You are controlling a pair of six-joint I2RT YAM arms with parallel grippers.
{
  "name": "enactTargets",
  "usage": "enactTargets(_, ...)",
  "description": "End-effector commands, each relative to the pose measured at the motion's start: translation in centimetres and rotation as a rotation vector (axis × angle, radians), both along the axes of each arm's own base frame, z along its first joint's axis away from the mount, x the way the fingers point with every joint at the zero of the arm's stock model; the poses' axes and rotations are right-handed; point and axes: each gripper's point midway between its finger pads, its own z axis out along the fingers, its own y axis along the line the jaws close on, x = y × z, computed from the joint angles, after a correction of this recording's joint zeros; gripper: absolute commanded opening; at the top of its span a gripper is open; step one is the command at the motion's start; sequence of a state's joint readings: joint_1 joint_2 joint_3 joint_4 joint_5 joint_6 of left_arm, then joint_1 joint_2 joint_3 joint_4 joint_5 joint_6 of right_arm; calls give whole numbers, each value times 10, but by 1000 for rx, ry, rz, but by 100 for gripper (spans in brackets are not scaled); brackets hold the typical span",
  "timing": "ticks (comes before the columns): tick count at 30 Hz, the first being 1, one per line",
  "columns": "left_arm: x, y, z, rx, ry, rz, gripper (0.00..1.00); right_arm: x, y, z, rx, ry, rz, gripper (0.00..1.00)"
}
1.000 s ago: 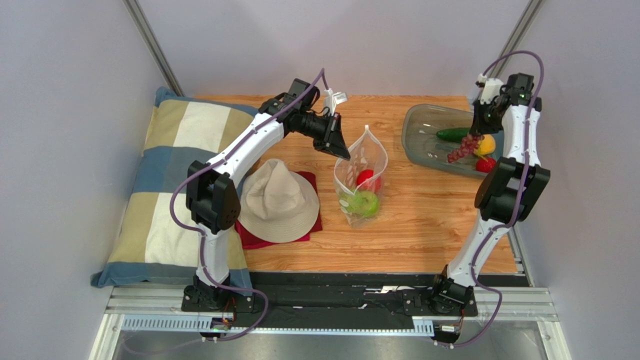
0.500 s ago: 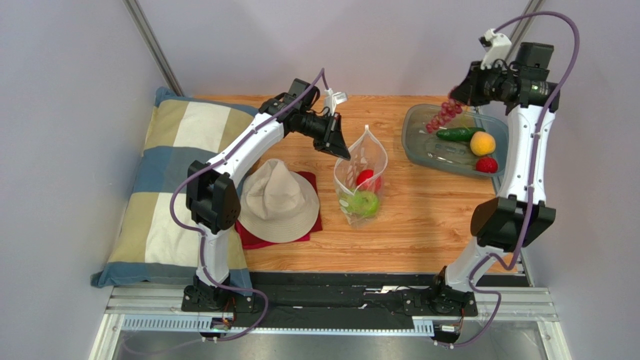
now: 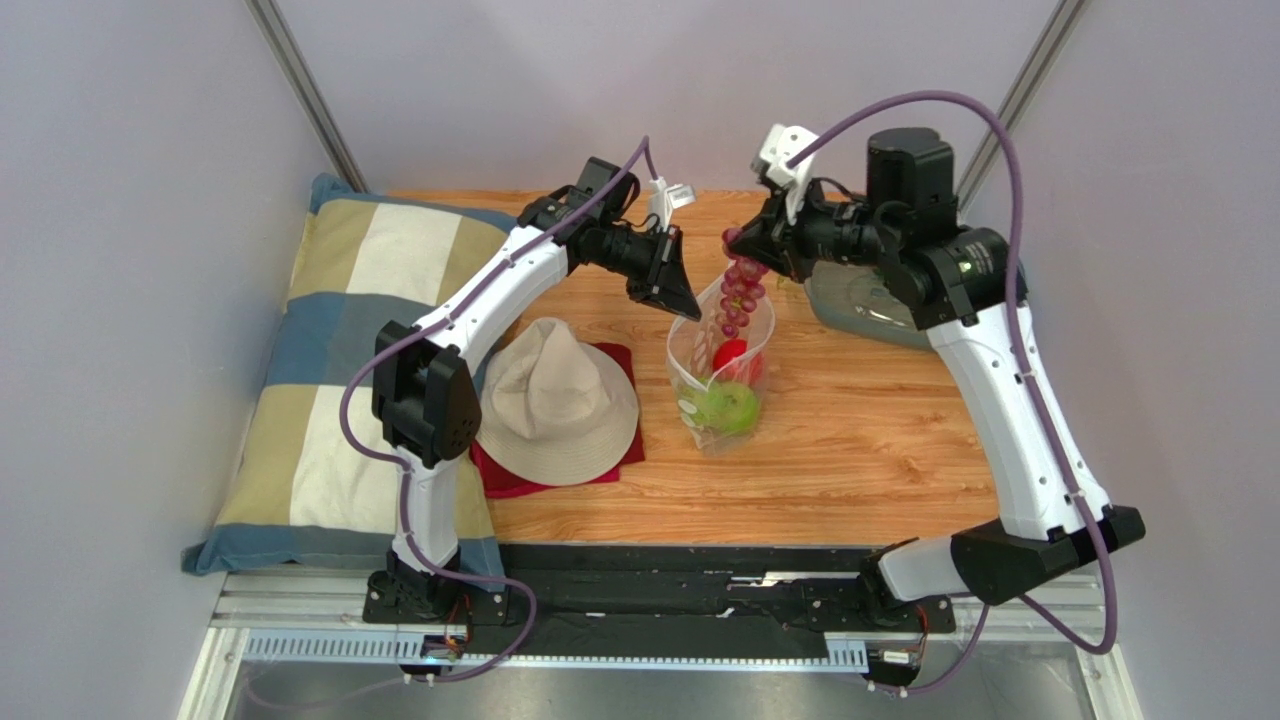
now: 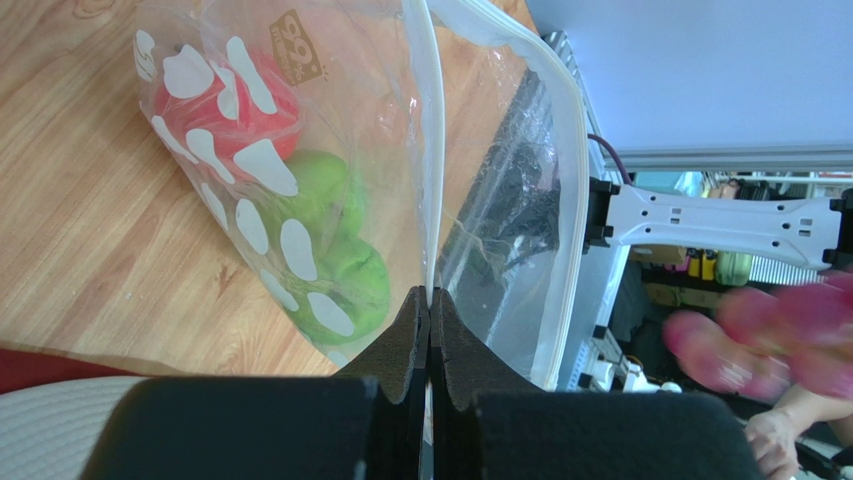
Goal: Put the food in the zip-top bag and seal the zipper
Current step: Pick up the fake fruit from the bin, then place the fake fruit in the zipper food storage bag.
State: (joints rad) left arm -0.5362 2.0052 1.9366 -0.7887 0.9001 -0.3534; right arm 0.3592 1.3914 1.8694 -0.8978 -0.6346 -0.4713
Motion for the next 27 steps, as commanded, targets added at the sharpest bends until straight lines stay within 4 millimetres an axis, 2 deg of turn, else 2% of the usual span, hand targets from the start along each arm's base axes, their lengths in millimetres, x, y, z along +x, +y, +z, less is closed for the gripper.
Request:
enactTargets(1,-3,-1,21,-43,-60,-29,0,17,8,-20,-124,-135,48,0)
enactTargets(9,-4,-1,18,-41,-56,-35,0,14,39,-35,-174,-233,215,0)
enactTargets(15,-4,-1,22,-48,-64,-37,0,4,52,-73,-249,-252,327,0)
enactTargets(19,-6,-1,22,-51,-61,-43,0,10,54,-94,-293,-262,360,0)
enactTargets(20,-7,0,22,-51,-60,-43,0,14,53,-95,-304,-261,345,4)
enactTargets(21,-8,0,24,-55,-62,-47,0,17,52,-100,-315,-242,335,11)
enactTargets(22,-8,0,24,-54,-63,-46,0,19,51,-101,-320,-235,322,37)
enactTargets(25,-8,1,27,-55,-71,-45,0,25,43,-95,-314,-193,239,85)
enactTargets(27,-9,1,29,-60,-80,-47,0,27,34,-86,-269,-148,180,93)
